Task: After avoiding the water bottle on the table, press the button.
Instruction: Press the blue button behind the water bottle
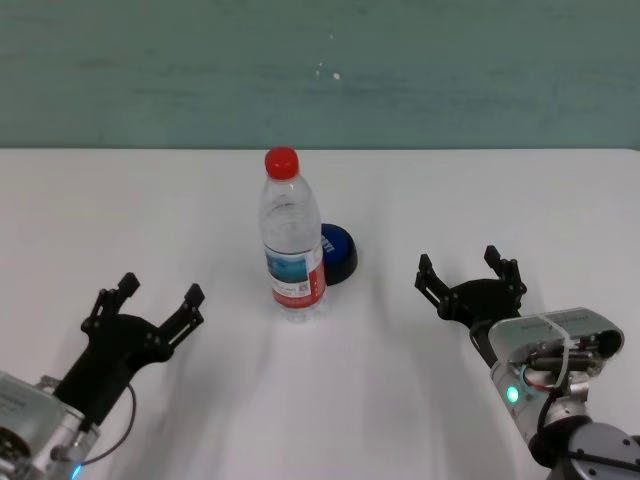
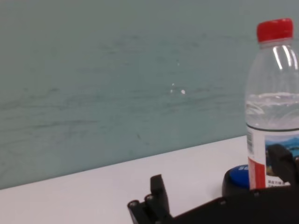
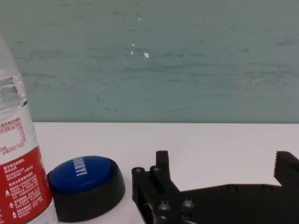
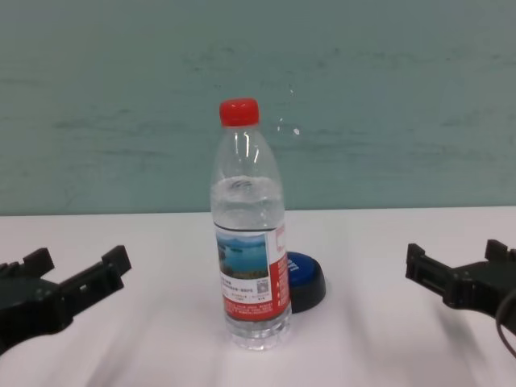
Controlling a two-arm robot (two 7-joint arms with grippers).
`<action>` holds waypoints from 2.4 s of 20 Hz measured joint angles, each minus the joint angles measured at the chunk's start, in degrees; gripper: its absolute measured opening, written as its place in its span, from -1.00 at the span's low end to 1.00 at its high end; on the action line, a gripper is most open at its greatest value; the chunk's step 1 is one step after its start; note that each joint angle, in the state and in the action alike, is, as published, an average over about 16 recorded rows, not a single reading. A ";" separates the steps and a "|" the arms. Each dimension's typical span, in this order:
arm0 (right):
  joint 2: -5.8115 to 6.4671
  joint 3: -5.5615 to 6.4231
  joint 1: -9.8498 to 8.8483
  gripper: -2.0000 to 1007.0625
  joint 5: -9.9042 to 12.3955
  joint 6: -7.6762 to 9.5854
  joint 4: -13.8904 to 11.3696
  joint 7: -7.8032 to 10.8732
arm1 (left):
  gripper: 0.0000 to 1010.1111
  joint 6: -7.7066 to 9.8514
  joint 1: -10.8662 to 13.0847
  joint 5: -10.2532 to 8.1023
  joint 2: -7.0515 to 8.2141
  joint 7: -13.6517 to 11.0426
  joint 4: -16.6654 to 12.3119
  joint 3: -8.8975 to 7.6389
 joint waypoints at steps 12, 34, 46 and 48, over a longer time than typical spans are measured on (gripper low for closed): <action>0.00 0.00 0.00 0.99 0.00 0.00 0.00 0.00 | 1.00 -1.36 0.37 1.24 0.48 -0.19 0.23 0.97; 0.00 0.00 0.00 0.99 0.00 0.00 0.00 0.00 | 1.00 -2.52 -1.19 6.65 -0.90 1.49 2.84 4.12; 0.00 0.00 0.00 0.99 0.00 0.00 0.00 0.00 | 1.00 -2.33 -2.25 7.88 -2.12 2.19 3.50 5.18; 0.00 0.00 0.00 0.99 0.00 0.00 0.00 0.00 | 1.00 -2.27 -2.49 8.00 -2.32 2.31 3.63 5.31</action>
